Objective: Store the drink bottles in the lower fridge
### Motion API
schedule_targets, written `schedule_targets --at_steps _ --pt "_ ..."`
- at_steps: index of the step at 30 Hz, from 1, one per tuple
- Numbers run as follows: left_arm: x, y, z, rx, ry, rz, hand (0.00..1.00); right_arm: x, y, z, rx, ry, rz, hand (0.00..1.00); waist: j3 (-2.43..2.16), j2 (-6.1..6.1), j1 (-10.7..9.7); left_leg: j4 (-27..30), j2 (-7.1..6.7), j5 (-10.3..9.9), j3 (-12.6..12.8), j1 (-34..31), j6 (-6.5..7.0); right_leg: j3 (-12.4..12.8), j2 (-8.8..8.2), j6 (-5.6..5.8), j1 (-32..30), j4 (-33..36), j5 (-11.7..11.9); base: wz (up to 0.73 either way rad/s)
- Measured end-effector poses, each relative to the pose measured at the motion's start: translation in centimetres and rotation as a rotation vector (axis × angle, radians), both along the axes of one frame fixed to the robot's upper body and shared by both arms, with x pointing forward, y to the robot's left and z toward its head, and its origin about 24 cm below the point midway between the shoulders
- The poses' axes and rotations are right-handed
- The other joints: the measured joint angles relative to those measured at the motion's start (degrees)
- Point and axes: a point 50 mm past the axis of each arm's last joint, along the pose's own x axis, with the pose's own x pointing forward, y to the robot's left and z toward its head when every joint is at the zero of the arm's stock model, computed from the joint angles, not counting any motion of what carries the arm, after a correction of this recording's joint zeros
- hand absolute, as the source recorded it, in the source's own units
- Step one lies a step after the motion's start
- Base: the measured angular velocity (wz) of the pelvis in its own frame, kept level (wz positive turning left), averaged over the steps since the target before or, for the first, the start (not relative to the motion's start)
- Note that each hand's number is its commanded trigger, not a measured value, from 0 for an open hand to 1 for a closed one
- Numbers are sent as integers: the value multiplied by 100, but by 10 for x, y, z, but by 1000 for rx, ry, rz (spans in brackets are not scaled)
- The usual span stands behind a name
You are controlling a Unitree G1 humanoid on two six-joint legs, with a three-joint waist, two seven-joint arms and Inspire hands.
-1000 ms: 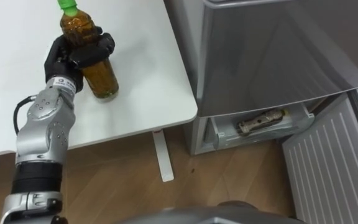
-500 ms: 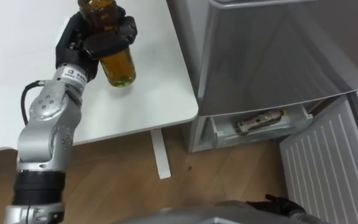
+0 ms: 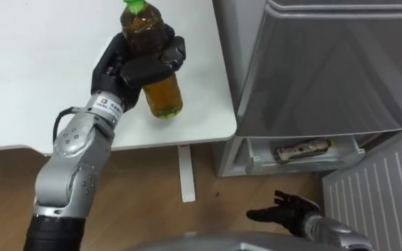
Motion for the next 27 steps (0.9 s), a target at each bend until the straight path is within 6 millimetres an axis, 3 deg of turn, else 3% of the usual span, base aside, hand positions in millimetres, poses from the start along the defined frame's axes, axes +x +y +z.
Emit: schedule_targets --at_steps 6,11,16,27 --pt "-13 -7 -14 -33 60 -64 100 34 17 23 34 -176 142 0 4 -20 38 104 -18 0 9 -93 0 -83 -41 4 -47 21 -3 8" --pt "-16 -4 -28 -40 121 -65 100 47 25 37 79 -256 221 0 16 -33 48 107 -19 1 27 -109 1 -78 -49 11 -91 109 -9 -2" --pt "-20 -8 -39 -39 165 -95 100 51 33 43 121 -278 308 0 63 -146 50 145 -30 1 15 -132 2 -151 -75 14 -95 101 -23 4" --pt "-24 -17 -48 -64 191 -184 100 63 53 67 276 -356 472 0 12 -227 33 204 -29 1 13 -268 2 -166 -83 14 -179 110 -23 1"
